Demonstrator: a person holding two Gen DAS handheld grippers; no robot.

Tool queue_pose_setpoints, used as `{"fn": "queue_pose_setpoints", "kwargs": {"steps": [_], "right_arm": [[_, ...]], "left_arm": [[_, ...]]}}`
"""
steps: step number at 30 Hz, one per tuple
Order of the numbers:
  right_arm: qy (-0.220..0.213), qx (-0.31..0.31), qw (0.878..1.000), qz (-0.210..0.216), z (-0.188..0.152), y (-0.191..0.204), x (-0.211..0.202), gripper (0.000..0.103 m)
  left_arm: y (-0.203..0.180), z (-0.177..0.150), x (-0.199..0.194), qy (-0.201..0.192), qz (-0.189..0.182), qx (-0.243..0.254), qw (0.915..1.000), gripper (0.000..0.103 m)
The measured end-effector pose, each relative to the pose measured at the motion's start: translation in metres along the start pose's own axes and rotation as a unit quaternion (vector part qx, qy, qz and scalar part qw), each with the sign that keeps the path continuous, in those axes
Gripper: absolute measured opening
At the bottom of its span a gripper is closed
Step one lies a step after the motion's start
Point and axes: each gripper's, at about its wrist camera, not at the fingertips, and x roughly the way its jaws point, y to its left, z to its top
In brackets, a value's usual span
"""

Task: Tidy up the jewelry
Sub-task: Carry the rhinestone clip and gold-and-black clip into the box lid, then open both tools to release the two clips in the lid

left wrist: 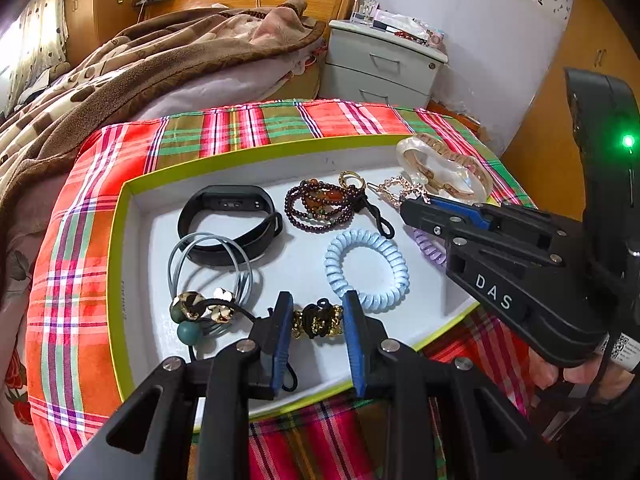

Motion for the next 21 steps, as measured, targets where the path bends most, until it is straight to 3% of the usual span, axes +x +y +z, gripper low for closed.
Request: {"fn": "queue_pose_setpoints", "kwargs": {"steps": [5, 21], "right_arm": [[-0.006, 0.006, 1.0, 0.009, 0.0, 0.0, -0.003, 0.03], [-0.035, 0.025, 0.999, 0.017, -0.004, 0.002, -0.031, 0.032]], "left_arm": [[-0.001, 0.0, 0.001, 0.0, 0.0, 0.0, 1.0, 0.031], [-0.003, -0.003, -0.019, -0.02, 0.02, -0.009, 0.9996, 0.046]]}}
